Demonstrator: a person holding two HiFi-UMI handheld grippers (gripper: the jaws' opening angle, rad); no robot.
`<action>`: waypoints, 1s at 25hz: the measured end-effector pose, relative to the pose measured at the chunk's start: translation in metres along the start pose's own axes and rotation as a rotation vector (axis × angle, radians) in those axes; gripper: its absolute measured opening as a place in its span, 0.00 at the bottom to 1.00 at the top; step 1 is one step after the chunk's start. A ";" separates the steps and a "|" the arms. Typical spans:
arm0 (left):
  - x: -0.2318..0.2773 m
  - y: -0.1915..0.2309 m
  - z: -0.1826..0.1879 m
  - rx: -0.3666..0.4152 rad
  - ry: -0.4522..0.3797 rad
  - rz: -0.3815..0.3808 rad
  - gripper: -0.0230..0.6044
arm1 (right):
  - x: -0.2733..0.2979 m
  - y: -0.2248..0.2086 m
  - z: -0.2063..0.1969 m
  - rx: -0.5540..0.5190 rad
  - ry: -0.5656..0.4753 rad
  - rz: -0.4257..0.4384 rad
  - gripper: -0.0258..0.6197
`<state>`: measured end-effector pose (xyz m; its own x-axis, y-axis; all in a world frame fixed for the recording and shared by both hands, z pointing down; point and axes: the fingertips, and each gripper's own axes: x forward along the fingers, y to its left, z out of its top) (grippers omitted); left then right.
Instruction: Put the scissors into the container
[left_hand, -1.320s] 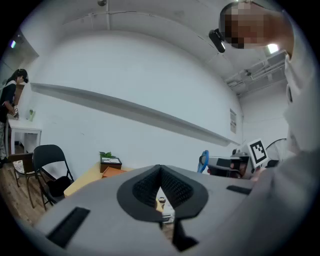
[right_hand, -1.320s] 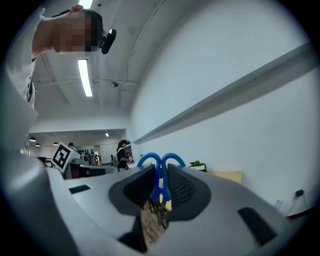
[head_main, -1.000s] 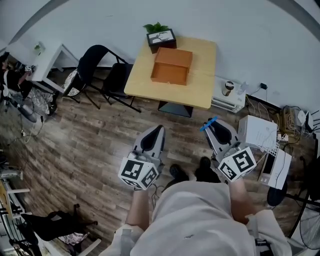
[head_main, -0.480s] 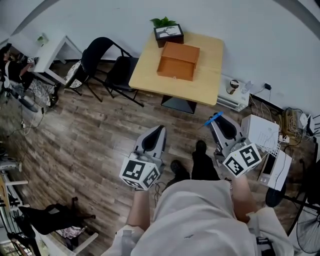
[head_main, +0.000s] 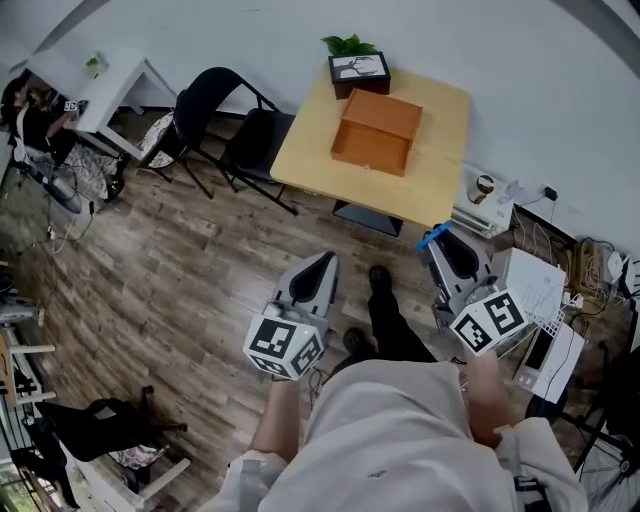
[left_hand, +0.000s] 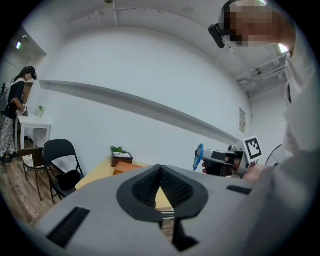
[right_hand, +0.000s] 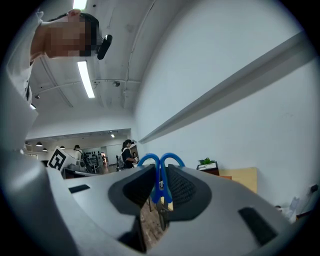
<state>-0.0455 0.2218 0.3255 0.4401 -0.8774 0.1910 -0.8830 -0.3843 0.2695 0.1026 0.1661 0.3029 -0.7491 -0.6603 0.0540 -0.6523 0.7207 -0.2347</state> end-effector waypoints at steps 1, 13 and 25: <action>0.006 0.006 0.003 0.004 0.004 0.005 0.05 | 0.009 -0.006 0.002 0.002 0.000 0.003 0.16; 0.097 0.065 0.049 0.015 0.022 0.054 0.05 | 0.125 -0.081 0.029 0.020 0.016 0.059 0.16; 0.183 0.095 0.074 0.001 -0.006 0.148 0.05 | 0.196 -0.166 0.025 0.046 0.090 0.125 0.16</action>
<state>-0.0613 0.0038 0.3161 0.3044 -0.9260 0.2233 -0.9383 -0.2511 0.2379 0.0670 -0.0881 0.3277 -0.8328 -0.5431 0.1075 -0.5489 0.7844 -0.2889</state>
